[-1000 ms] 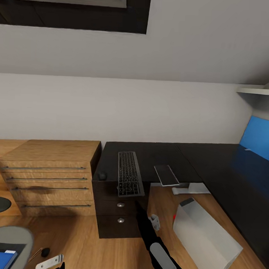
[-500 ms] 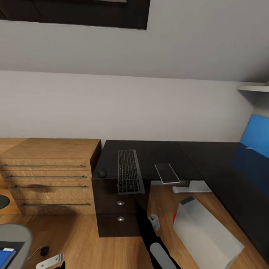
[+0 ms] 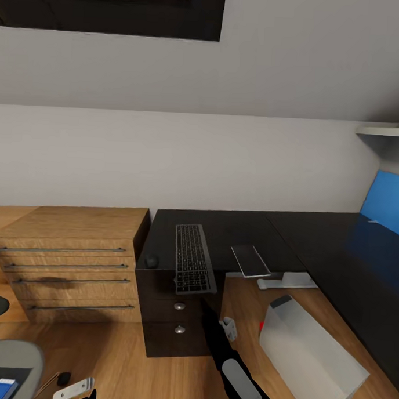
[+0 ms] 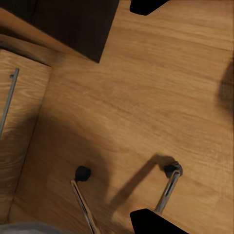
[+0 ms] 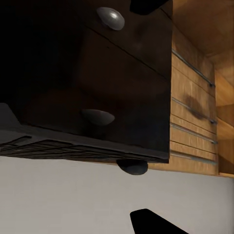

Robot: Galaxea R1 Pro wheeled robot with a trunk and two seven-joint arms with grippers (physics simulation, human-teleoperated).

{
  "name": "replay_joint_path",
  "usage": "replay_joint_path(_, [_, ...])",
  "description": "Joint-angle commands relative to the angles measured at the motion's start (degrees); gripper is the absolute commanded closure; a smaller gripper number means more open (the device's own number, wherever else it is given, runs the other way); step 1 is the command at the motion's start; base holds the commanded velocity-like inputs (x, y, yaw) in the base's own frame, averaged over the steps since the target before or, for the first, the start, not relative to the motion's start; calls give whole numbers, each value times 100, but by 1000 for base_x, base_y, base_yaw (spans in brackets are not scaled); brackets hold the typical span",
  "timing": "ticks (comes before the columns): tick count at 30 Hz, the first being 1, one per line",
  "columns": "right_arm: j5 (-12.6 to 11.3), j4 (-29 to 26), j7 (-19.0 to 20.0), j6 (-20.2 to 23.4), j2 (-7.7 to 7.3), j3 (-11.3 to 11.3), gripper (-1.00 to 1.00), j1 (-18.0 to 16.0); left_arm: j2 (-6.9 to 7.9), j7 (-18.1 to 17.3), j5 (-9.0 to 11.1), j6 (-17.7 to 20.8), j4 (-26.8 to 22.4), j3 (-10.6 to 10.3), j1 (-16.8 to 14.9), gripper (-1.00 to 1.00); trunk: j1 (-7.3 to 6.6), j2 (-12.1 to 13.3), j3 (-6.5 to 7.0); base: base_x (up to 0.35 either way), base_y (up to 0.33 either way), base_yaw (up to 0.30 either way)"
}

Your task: In the bedroom, organize the workspace by keeping the computer under the desk, ensuring the monitor is on the desk, placing the keyboard on the desk next to the monitor, placing the mouse on the desk next to the keyboard, moving the folder from the swivel chair onto the desk next to the mouse, stacking the notebook on top of the folder with the pen on top of the notebook, and positioning the swivel chair next to the desk.

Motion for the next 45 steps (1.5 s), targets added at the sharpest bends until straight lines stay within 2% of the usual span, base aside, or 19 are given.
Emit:
replay_joint_path(1, [-60,9,27,-29,0,20,-100,-4,7,43,38,16,-12,-16,0,-100,3,-2,-5,274,52,0])
replay_joint_path(18, [-60,26,-2,-42,0,7,-100,-7,7,41,41,23,-3,-16,0,-100,3,-2,-5,173,55,0])
replay_joint_path(27, [-56,27,-2,-42,0,0,-100,-5,7,41,41,24,-2,-16,0,-100,3,-2,-5,38,31,0])
replay_joint_path(28, [-53,27,-4,-42,0,0,100,-6,7,41,41,24,-2,-16,0,-100,3,-2,-5,4,4,0])
replay_joint_path(35, [-42,21,-2,-55,0,12,100,-5,7,41,41,25,-3,-16,0,-100,3,-2,-5,1,1,0])
replay_joint_path(45, [-26,8,26,-71,0,34,100,-2,-1,56,38,26,-2,-16,0,-100,-217,399,175,0,0,0])
